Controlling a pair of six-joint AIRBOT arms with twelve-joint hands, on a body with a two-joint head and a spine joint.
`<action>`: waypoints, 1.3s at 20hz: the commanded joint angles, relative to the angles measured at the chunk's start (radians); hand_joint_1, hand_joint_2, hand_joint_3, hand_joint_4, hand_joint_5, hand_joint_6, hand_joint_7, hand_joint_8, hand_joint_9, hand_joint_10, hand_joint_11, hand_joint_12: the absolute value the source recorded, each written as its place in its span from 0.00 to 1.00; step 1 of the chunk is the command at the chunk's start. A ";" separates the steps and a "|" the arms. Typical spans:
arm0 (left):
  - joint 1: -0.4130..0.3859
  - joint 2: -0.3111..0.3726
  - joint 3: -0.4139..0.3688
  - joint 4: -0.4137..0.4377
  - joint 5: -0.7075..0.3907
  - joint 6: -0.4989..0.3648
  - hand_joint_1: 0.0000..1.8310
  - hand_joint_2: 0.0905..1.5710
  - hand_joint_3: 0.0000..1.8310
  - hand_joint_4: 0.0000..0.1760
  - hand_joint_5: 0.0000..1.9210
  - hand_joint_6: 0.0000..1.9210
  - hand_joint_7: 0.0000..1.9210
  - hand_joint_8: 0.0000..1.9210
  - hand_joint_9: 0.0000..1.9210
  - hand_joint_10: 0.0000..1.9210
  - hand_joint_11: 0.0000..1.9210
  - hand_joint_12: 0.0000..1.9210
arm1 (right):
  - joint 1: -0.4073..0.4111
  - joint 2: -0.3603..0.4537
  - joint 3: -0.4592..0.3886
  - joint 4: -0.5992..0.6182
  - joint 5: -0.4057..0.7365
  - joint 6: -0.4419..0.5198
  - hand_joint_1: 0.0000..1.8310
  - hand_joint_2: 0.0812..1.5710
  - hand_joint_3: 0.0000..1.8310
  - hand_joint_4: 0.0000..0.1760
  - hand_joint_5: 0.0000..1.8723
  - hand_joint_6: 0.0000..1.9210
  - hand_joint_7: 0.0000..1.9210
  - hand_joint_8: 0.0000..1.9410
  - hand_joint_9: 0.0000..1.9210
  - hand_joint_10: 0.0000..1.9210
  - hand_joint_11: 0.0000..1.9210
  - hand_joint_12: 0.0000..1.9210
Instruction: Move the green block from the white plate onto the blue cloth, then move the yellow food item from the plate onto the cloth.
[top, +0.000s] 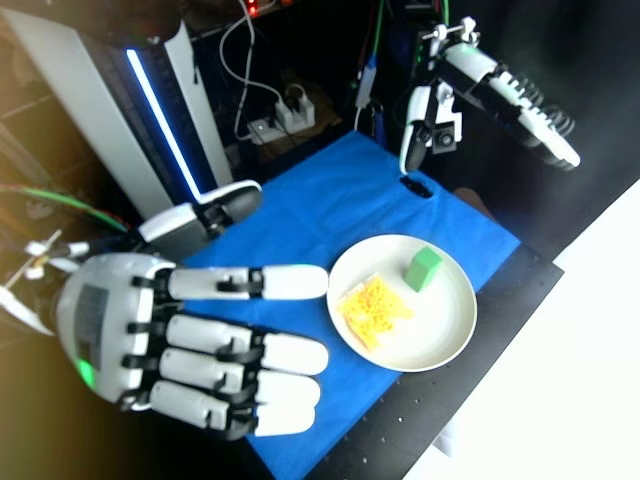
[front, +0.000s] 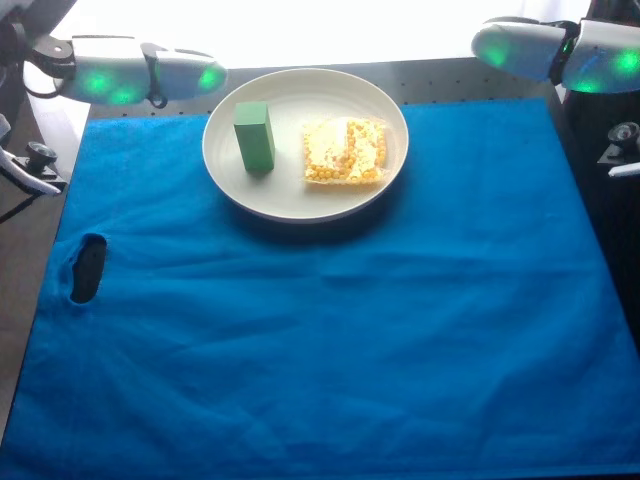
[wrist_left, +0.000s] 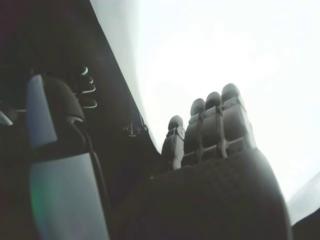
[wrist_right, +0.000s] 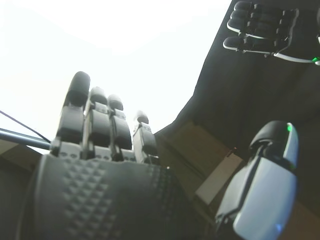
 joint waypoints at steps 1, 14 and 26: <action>-0.015 -0.002 0.009 0.004 -0.101 -0.010 0.47 0.52 0.01 0.16 0.16 0.00 0.21 0.00 0.19 0.01 0.08 0.32 | 0.016 -0.002 0.005 0.006 0.117 0.005 0.36 0.47 0.00 0.38 0.15 0.00 0.14 0.00 0.12 0.01 0.00 0.32; -0.234 -0.101 0.221 0.470 0.337 -0.337 0.54 0.50 0.00 0.44 0.09 0.00 0.18 0.00 0.19 0.00 0.17 0.20 | 0.016 -0.002 0.002 -0.002 0.119 0.005 0.34 0.50 0.00 0.25 0.16 0.00 0.15 0.00 0.14 0.00 0.00 0.53; -0.313 -0.210 0.302 0.865 0.577 -0.472 0.58 0.51 0.00 0.00 0.18 0.00 0.24 0.00 0.27 0.01 0.26 0.10 | 0.015 -0.003 0.002 -0.012 0.119 0.005 0.32 0.53 0.00 0.07 0.17 0.00 0.17 0.00 0.16 0.00 0.00 0.48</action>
